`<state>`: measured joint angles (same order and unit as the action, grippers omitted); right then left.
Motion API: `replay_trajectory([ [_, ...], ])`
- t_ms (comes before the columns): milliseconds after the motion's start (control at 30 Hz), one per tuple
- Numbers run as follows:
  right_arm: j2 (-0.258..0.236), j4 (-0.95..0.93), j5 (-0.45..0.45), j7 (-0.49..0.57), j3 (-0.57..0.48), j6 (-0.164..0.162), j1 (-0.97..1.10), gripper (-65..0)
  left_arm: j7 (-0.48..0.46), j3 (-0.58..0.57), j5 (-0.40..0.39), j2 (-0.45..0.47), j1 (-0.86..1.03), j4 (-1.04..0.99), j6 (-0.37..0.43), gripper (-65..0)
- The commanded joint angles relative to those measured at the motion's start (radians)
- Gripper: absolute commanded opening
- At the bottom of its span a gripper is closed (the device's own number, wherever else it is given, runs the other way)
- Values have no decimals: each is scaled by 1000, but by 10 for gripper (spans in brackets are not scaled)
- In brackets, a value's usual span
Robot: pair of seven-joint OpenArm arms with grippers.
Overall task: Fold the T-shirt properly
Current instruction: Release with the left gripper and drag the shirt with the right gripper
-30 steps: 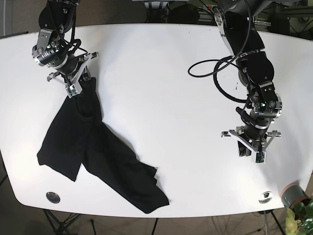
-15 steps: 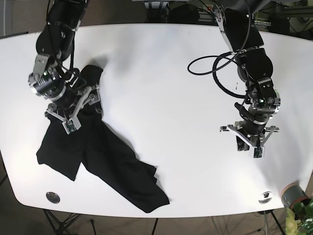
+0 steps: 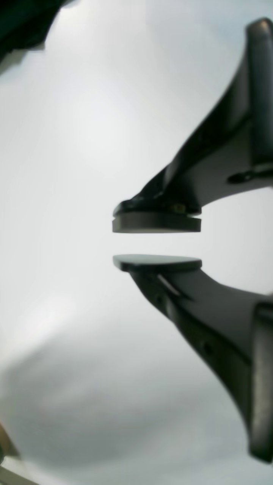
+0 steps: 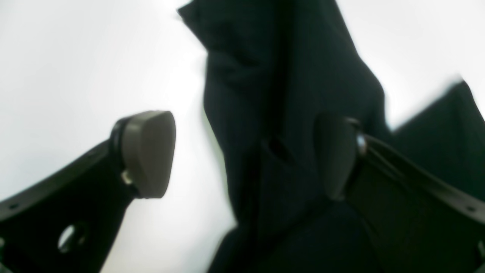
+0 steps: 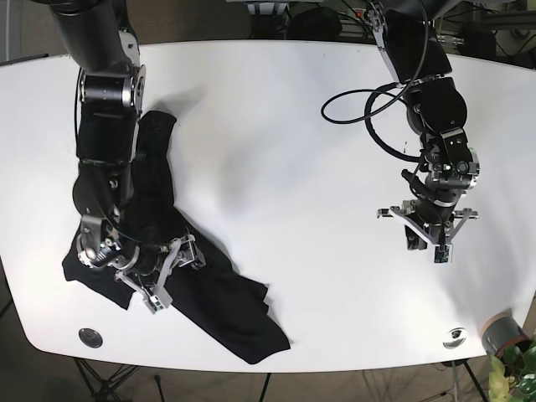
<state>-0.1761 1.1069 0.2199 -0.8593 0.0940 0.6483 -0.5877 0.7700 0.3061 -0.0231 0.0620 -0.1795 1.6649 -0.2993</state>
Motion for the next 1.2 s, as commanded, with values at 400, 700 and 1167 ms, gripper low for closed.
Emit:
replay_trajectory([
  [400, -15, -440, -277, 495, -10, -78, -90, -125, -31, -5, -15, 6, 10, 28, -1, -568],
  [700, 8, -439, -276, 567, -12, -121, 15, -347, -31, -5, -15, 6, 27, 22, -1, -569],
  [1167, 183, -241, -285, 476, -78, -83, 147, -598, -28, 138, -16, 3, 27, 19, -123, -557],
])
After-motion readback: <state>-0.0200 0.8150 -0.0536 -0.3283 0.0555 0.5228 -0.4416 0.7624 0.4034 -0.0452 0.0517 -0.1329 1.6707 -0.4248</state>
